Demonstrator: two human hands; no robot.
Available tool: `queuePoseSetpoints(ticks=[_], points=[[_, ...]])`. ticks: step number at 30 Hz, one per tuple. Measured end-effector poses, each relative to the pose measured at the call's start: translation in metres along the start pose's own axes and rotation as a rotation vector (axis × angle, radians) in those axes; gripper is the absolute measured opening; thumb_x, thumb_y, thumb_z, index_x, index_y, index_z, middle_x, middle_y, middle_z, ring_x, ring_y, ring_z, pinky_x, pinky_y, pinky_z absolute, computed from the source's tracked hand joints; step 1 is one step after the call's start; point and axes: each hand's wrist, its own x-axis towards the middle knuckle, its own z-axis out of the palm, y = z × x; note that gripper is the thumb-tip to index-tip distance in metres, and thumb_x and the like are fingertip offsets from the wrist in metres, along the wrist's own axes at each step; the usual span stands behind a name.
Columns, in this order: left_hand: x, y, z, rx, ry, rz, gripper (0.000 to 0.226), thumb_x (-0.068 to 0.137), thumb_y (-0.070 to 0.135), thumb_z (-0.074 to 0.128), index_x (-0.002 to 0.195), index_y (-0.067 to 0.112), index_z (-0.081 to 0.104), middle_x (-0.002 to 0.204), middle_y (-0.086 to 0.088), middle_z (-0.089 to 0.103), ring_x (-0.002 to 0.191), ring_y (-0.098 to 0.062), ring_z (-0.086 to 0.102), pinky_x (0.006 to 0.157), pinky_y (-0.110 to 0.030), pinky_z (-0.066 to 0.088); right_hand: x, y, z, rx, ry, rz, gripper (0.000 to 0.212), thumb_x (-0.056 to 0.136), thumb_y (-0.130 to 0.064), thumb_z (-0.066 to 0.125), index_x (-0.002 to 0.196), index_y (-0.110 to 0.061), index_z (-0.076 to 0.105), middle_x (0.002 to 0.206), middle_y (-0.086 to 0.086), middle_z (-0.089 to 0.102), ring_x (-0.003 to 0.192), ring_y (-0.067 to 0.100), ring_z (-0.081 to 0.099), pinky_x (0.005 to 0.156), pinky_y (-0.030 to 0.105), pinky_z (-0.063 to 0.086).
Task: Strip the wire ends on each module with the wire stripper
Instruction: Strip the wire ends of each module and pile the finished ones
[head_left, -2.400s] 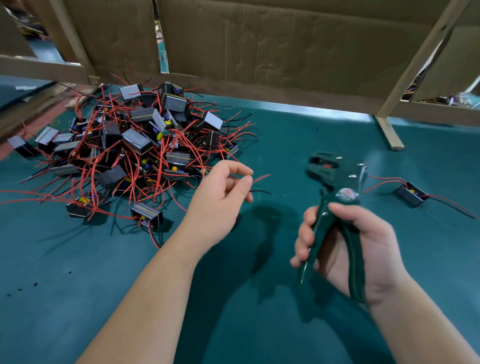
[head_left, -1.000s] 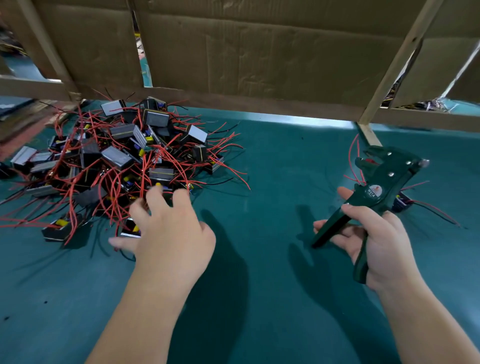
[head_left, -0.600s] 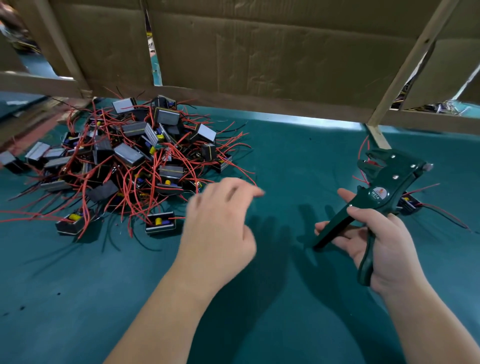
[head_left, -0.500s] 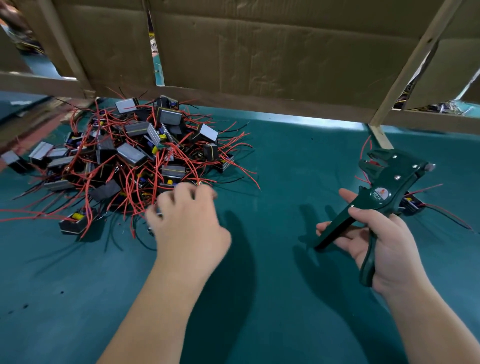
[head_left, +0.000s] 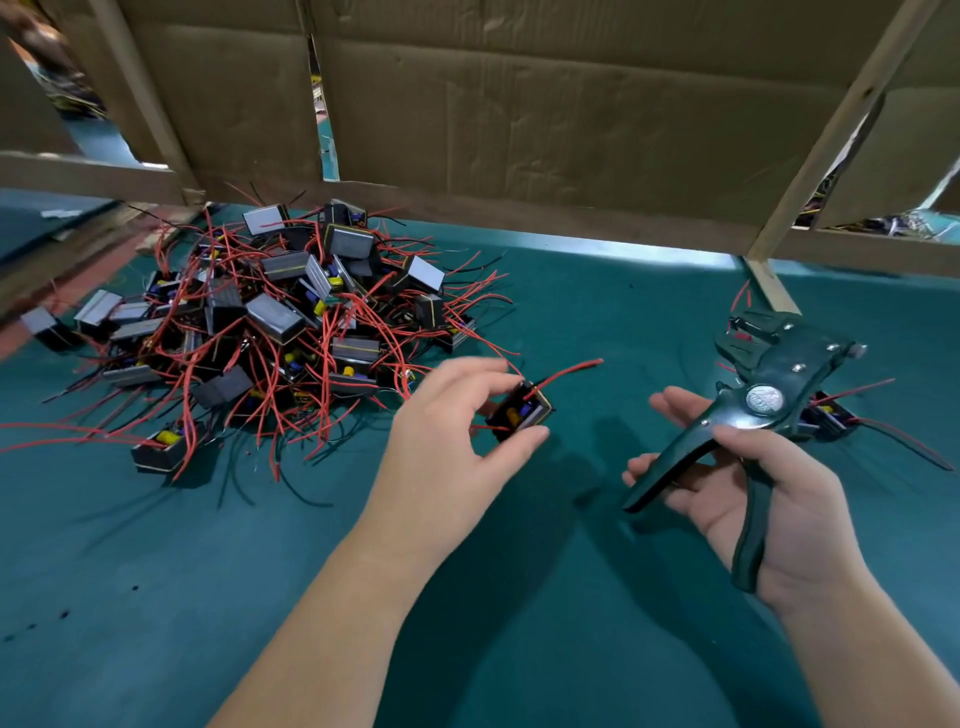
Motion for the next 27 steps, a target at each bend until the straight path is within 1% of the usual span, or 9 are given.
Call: queuePoseSetpoints(ticks=[2, 5, 8, 11, 14, 18, 22, 24, 27], points=[[-0.002, 0.0, 0.002, 0.119, -0.004, -0.05, 0.022, 0.075, 0.036, 0.073, 0.094, 0.034, 0.06, 0.092, 0.022, 0.064, 0.092, 0.004, 0.057, 0.098, -0.037, 0.038, -0.002, -0.002, 0.002, 0.022, -0.07, 0.05, 0.05, 0.075, -0.02, 0.047, 0.117, 0.006, 0.058, 0.123, 0.023, 0.061, 0.069, 0.039, 0.065, 0.066, 0.048, 0.057], [-0.004, -0.006, 0.004, 0.453, -0.035, -0.168, 0.028, 0.072, 0.044, 0.062, 0.083, 0.033, 0.039, 0.084, 0.021, 0.055, 0.103, -0.003, 0.053, 0.109, -0.046, 0.004, -0.005, -0.003, 0.005, 0.033, -0.168, 0.125, 0.045, 0.072, -0.025, 0.052, 0.105, -0.001, 0.071, 0.104, 0.026, 0.066, 0.071, 0.038, 0.065, 0.067, 0.048, 0.057], [-0.006, -0.01, 0.003, 0.643, -0.108, -0.232, 0.034, 0.073, 0.044, 0.061, 0.092, 0.031, 0.036, 0.092, 0.02, 0.048, 0.138, -0.013, 0.032, 0.105, -0.051, -0.021, -0.006, -0.001, 0.008, 0.053, -0.231, 0.184, 0.057, 0.057, -0.027, 0.077, 0.107, 0.0, 0.07, 0.092, 0.026, 0.067, 0.071, 0.039, 0.064, 0.068, 0.051, 0.056], [-0.005, -0.006, 0.001, 0.761, -0.125, -0.149, 0.051, 0.074, 0.043, 0.065, 0.119, 0.039, 0.04, 0.123, 0.018, 0.055, 0.148, -0.02, 0.01, 0.099, -0.056, -0.03, -0.007, 0.0, 0.012, 0.042, -0.255, 0.211, 0.073, 0.046, -0.03, 0.086, 0.11, 0.001, 0.068, 0.091, 0.025, 0.066, 0.072, 0.041, 0.063, 0.069, 0.052, 0.055], [-0.004, 0.003, 0.0, 0.73, -0.127, 0.016, 0.055, 0.071, 0.043, 0.075, 0.123, 0.039, 0.055, 0.14, 0.008, 0.052, 0.145, -0.022, 0.024, 0.106, -0.059, -0.018, -0.008, 0.0, 0.015, 0.028, -0.254, 0.21, 0.075, 0.045, -0.03, 0.086, 0.111, 0.001, 0.068, 0.09, 0.025, 0.066, 0.072, 0.041, 0.063, 0.069, 0.052, 0.055], [-0.002, 0.002, 0.007, 0.54, -0.111, 0.319, 0.024, 0.084, 0.028, 0.061, 0.102, 0.02, 0.075, 0.103, 0.002, 0.074, 0.107, -0.02, 0.067, 0.104, -0.055, 0.029, -0.009, 0.0, 0.014, 0.037, -0.228, 0.201, 0.062, 0.062, -0.025, 0.07, 0.115, 0.007, 0.062, 0.088, 0.025, 0.065, 0.071, 0.041, 0.063, 0.067, 0.051, 0.055], [0.0, 0.0, 0.003, 0.151, -0.195, 0.153, 0.037, 0.095, 0.041, 0.044, 0.114, 0.02, 0.068, 0.065, 0.013, 0.068, 0.074, -0.011, 0.059, 0.08, -0.023, 0.042, -0.009, -0.002, 0.016, 0.028, -0.234, 0.22, 0.074, 0.051, -0.028, 0.083, 0.114, 0.006, 0.063, 0.088, 0.026, 0.065, 0.071, 0.042, 0.062, 0.068, 0.053, 0.055], [-0.002, -0.003, 0.004, -0.055, -0.217, -0.009, 0.032, 0.094, 0.057, 0.031, 0.11, 0.042, 0.054, 0.054, 0.001, 0.054, 0.058, -0.016, 0.05, 0.064, -0.037, 0.045, -0.011, -0.002, 0.017, 0.014, -0.251, 0.239, 0.078, 0.047, -0.03, 0.086, 0.114, 0.005, 0.064, 0.089, 0.027, 0.064, 0.071, 0.042, 0.061, 0.068, 0.054, 0.054], [-0.004, -0.007, 0.009, -0.18, -0.237, -0.113, 0.016, 0.093, 0.052, 0.028, 0.093, 0.04, 0.038, 0.063, -0.014, 0.051, 0.058, -0.029, 0.047, 0.062, -0.051, 0.04, -0.014, 0.001, 0.018, 0.005, -0.301, 0.27, 0.074, 0.049, -0.03, 0.086, 0.112, 0.004, 0.066, 0.092, 0.029, 0.063, 0.072, 0.043, 0.061, 0.07, 0.056, 0.053]])
